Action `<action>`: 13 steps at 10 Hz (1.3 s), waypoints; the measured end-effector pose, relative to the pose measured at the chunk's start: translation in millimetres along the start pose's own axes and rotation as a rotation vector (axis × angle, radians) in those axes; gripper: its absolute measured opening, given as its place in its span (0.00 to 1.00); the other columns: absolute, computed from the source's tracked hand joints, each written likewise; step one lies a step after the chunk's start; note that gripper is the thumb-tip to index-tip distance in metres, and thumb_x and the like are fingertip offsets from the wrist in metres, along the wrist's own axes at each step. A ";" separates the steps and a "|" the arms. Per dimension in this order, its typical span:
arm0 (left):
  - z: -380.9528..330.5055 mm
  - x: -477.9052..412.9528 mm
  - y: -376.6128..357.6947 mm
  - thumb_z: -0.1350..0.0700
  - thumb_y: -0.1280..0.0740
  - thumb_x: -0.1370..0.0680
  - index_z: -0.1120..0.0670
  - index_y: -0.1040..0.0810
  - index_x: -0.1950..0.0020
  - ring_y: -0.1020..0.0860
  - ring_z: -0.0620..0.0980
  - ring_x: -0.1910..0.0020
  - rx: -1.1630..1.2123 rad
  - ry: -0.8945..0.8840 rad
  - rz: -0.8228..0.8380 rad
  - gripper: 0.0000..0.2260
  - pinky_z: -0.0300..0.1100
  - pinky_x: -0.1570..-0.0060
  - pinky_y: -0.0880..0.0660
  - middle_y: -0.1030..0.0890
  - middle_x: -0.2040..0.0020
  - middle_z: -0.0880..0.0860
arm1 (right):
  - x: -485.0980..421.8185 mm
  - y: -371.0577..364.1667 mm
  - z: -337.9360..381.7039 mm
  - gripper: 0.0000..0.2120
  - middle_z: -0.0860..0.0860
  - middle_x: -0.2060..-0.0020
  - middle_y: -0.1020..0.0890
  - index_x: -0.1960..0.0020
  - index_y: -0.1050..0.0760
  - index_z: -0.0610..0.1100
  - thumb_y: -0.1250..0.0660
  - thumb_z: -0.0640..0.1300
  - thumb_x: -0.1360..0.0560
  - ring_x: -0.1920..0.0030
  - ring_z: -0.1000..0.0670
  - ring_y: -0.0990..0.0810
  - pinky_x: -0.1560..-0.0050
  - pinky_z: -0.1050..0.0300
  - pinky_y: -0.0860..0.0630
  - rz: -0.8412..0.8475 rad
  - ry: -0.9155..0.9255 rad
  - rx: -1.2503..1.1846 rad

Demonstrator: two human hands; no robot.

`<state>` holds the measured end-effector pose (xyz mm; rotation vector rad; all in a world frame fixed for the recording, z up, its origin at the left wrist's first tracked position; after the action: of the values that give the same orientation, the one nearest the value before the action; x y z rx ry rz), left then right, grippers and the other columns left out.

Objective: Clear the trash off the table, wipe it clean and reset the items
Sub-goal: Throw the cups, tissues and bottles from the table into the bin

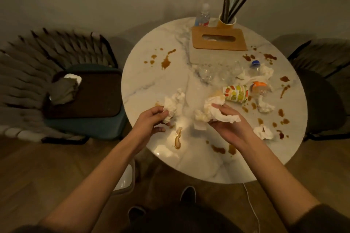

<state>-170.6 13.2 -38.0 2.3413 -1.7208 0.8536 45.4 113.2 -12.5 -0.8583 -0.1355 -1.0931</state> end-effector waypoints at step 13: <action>397.7 21.6 333.6 0.54 0.32 0.23 0.50 0.21 0.52 0.22 0.47 0.58 -0.530 0.225 -0.338 0.02 0.32 0.62 0.28 0.19 0.58 0.47 | -214.1 21.3 -621.7 0.15 0.42 0.42 0.19 0.38 0.21 0.40 0.32 0.43 0.23 0.41 0.42 0.21 0.45 0.56 0.26 -0.012 -0.461 1.378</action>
<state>-321.8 -283.5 -436.8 2.0011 -1.2226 0.4998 -228.9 -143.8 -552.4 0.1745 -1.1289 -0.5518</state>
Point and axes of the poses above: each hand's wrist, its own x-axis away from the middle knuckle, its own y-axis out of the back of the hand, z = x × y, the point moved 1 cm from there along -x, towards the middle knuckle
